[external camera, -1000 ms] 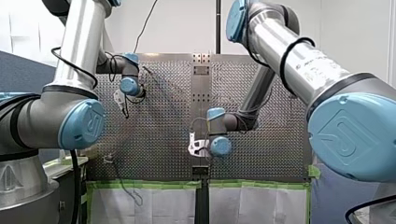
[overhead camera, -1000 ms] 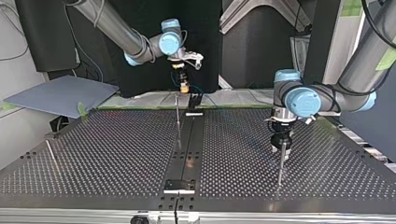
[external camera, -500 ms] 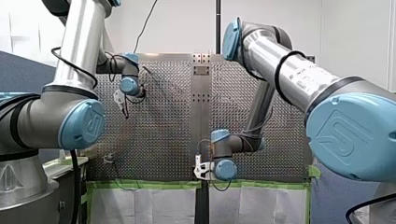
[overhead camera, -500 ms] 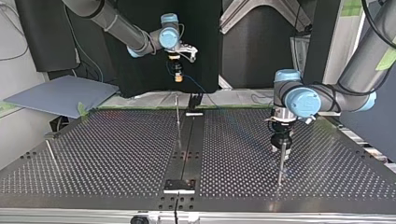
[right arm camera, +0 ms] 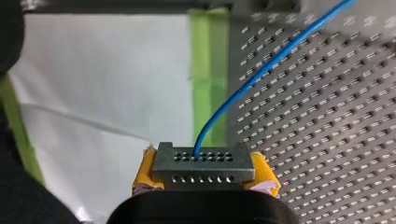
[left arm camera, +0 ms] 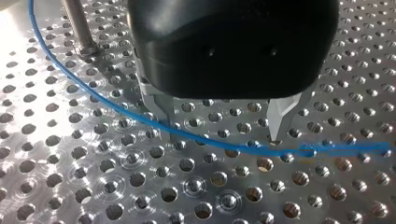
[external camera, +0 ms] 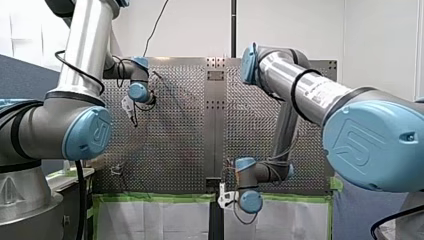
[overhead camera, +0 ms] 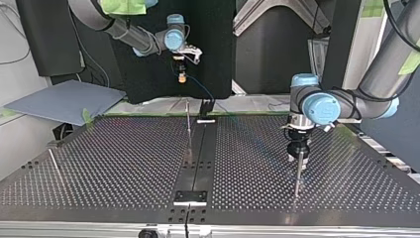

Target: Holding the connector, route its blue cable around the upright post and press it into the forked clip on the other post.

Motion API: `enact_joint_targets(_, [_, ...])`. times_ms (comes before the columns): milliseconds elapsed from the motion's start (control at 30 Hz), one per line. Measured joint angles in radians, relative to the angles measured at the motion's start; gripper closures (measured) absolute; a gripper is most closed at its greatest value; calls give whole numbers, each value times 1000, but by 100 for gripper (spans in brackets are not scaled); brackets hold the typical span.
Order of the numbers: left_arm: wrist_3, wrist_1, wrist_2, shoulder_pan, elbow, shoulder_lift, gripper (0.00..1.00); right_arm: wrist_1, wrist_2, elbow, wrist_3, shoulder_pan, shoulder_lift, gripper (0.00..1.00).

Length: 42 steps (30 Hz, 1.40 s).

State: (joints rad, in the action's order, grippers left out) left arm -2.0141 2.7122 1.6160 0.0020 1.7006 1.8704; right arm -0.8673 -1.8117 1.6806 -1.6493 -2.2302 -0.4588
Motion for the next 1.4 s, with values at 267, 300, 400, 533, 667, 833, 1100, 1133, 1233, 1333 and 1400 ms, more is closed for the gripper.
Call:
enact_joint_targets(267, [0,0,0,0,0,0,2,-12,-2,0,3,20,67,98])
enact_joint_targets(300, [0,0,0,0,0,0,2,-12,-4,0,4,22,74,98])
enact_joint_targets(400, [0,0,0,0,0,0,2,-11,-16,0,11,27,98,98])
enact_joint_targets(533, [0,0,1,0,0,0,2,-8,-30,1,16,30,110,98])
enact_joint_targets(667, [0,0,2,-1,0,0,2,-7,-34,12,17,31,90,98])
enact_joint_targets(833, [0,0,7,-1,0,0,2,11,-33,25,19,32,52,98])
enact_joint_targets(1100, [0,3,9,0,0,0,2,62,-33,43,25,34,-22,98])
enact_joint_targets(1133, [0,3,9,0,0,0,2,65,-33,48,26,35,-29,98])
enact_joint_targets(1233, [0,3,9,-1,0,0,2,72,-32,67,27,41,-53,98])
enact_joint_targets(1333, [0,4,9,-1,0,0,2,72,-31,90,27,51,-77,98])
enact_joint_targets(1400, [0,4,9,-1,0,0,2,73,-29,107,29,58,-95,98])
